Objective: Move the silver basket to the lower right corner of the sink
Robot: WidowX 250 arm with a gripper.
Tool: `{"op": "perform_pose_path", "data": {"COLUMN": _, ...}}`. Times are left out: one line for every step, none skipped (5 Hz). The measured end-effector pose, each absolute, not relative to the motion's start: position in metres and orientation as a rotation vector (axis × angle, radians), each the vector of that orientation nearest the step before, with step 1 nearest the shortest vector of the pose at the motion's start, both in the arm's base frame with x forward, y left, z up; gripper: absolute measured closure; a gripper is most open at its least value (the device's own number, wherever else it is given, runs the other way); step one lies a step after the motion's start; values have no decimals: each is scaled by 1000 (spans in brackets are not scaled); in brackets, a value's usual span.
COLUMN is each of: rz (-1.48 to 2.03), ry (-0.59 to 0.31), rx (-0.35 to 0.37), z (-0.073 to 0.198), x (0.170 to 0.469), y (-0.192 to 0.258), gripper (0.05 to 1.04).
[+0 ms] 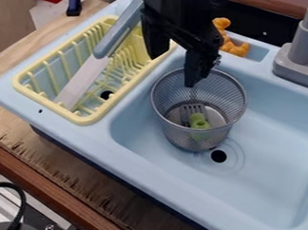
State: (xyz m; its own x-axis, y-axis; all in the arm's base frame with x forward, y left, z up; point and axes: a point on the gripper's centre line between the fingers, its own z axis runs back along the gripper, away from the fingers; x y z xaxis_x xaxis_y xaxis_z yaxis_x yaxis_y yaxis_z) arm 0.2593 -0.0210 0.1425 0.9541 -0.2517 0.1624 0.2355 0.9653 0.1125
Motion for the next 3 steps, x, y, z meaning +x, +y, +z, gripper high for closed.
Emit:
{"op": "perform_pose_path", "data": {"rz": -244, "ry": -152, "rx": 87, "z": 136, "x": 257, "y": -22, "gripper": 85}}
{"op": "perform_pose_path", "data": {"rz": -128, "ry": -166, "rx": 51, "z": 136, "x": 259, "y": -25, "gripper": 85}}
{"op": "perform_pose_path", "data": {"rz": -63, "ry": -205, "rx": 38, "z": 140, "x": 265, "y": -31, "gripper": 85}}
